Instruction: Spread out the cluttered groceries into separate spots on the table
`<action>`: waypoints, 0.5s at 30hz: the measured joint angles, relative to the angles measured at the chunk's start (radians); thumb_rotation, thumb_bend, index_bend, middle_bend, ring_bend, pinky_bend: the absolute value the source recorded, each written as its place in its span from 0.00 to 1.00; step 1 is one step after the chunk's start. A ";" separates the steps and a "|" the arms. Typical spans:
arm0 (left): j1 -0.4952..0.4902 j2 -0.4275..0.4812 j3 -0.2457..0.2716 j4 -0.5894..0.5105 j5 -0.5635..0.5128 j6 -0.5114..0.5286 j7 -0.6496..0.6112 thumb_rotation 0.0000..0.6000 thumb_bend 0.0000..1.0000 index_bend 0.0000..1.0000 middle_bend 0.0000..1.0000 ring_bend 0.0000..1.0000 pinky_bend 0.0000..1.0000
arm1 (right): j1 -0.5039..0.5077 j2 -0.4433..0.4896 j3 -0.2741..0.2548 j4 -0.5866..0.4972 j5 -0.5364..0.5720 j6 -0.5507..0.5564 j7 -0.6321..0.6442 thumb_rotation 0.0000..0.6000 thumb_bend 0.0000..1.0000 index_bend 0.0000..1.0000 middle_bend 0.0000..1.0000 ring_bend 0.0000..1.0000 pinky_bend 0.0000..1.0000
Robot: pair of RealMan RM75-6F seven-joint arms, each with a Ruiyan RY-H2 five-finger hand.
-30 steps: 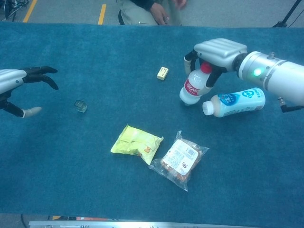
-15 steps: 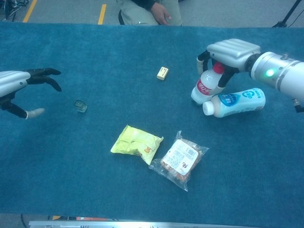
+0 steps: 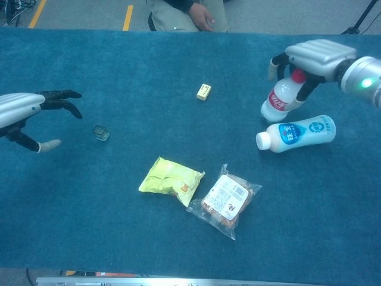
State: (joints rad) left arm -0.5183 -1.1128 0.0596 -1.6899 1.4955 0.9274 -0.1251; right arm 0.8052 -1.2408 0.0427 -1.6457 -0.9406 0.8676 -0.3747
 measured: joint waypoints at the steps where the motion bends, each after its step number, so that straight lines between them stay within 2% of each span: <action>1: -0.001 -0.001 0.000 0.000 0.000 -0.001 0.001 1.00 0.36 0.24 0.04 0.00 0.04 | -0.003 0.005 0.000 0.002 -0.001 0.001 0.002 1.00 0.02 0.37 0.48 0.49 0.68; 4: -0.003 -0.005 -0.001 0.003 -0.003 -0.005 0.003 1.00 0.36 0.24 0.04 0.00 0.04 | -0.011 0.021 -0.001 0.007 -0.002 -0.001 0.007 1.00 0.02 0.36 0.47 0.48 0.67; 6: -0.005 -0.008 -0.003 0.005 -0.005 -0.007 0.004 1.00 0.36 0.24 0.04 0.00 0.04 | -0.014 0.030 -0.003 0.007 -0.002 -0.009 0.007 1.00 0.02 0.31 0.45 0.45 0.65; 11: -0.009 -0.009 -0.005 0.004 -0.007 -0.009 0.007 1.00 0.36 0.24 0.04 0.00 0.04 | -0.014 0.051 -0.006 -0.006 0.004 -0.034 0.007 1.00 0.02 0.10 0.34 0.35 0.58; 15: -0.010 -0.006 -0.007 0.005 -0.011 -0.009 0.008 1.00 0.36 0.24 0.04 0.00 0.04 | -0.015 0.068 -0.003 -0.021 -0.010 -0.041 0.016 1.00 0.02 0.00 0.25 0.29 0.54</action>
State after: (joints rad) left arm -0.5282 -1.1192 0.0527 -1.6853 1.4848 0.9186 -0.1175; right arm 0.7904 -1.1726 0.0393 -1.6666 -0.9502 0.8267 -0.3587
